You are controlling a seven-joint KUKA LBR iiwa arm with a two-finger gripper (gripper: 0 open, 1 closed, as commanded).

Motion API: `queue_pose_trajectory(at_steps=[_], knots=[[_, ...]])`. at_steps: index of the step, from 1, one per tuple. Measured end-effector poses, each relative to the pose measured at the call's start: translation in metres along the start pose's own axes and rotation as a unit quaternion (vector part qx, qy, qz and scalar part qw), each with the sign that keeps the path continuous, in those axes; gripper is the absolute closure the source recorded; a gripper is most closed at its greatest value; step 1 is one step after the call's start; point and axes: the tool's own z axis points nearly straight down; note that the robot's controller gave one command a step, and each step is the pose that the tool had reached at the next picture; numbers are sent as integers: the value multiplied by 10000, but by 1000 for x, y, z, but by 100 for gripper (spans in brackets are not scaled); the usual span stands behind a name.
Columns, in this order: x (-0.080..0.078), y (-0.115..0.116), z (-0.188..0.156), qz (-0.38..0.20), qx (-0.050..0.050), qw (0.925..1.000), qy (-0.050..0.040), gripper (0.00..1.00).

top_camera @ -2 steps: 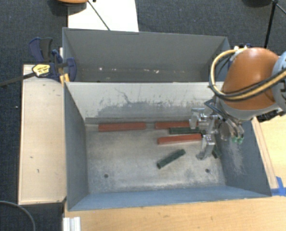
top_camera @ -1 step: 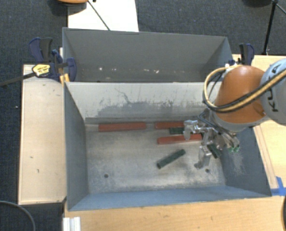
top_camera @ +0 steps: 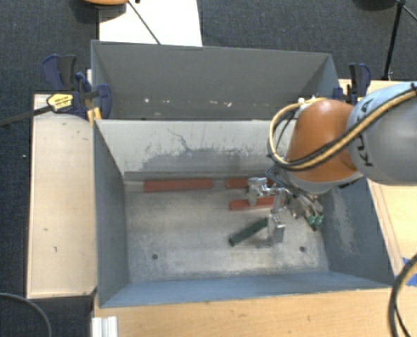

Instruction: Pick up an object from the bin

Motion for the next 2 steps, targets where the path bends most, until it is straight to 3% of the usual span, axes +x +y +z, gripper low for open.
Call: queue_pose_trajectory(at_steps=[1,2], knots=[[-3,17,2,-31,-4,10000,-29,0],[57,27,11,1115,-4,9938,0,100]])
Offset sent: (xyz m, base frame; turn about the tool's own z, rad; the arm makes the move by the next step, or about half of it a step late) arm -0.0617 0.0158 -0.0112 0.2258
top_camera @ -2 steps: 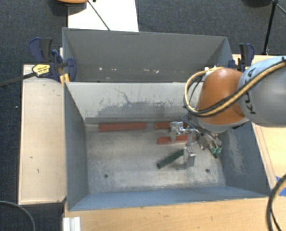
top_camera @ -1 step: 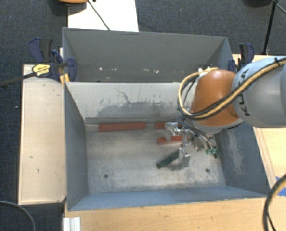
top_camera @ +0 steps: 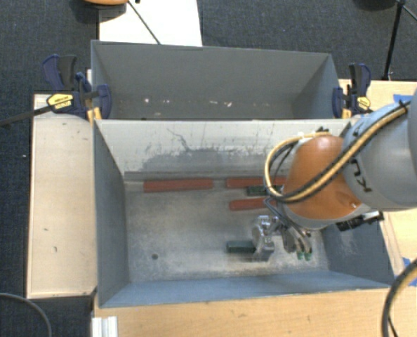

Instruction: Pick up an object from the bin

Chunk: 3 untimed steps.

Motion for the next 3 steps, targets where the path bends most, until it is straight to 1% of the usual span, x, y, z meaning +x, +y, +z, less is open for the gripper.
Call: queue_pose_trajectory(at_steps=[1,2,3], knots=[[0,0,0,-6,0,10000,0,100],[-41,-12,-101,63,1,10000,-10,100],[-41,-12,-101,56,1,10000,-9,100]])
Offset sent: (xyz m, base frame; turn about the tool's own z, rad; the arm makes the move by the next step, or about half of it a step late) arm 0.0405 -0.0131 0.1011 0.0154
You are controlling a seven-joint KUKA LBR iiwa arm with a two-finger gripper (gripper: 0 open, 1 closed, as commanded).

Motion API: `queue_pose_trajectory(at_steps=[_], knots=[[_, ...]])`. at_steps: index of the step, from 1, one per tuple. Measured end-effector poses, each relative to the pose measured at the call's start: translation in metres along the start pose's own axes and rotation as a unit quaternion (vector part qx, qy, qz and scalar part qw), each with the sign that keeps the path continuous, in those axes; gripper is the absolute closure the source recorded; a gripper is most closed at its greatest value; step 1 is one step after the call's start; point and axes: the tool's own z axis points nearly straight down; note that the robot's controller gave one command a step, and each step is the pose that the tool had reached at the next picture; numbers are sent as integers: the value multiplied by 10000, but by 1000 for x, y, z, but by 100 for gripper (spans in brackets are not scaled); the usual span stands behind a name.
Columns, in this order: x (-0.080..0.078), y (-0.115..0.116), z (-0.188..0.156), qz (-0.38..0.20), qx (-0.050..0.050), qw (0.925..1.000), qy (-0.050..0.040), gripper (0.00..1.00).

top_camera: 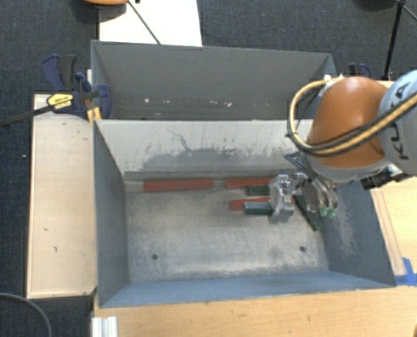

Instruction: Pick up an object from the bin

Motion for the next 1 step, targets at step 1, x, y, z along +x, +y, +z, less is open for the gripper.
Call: queue_pose_trajectory(at_steps=[1], knots=[[0,12,-37,-3,0,10000,19,100]])
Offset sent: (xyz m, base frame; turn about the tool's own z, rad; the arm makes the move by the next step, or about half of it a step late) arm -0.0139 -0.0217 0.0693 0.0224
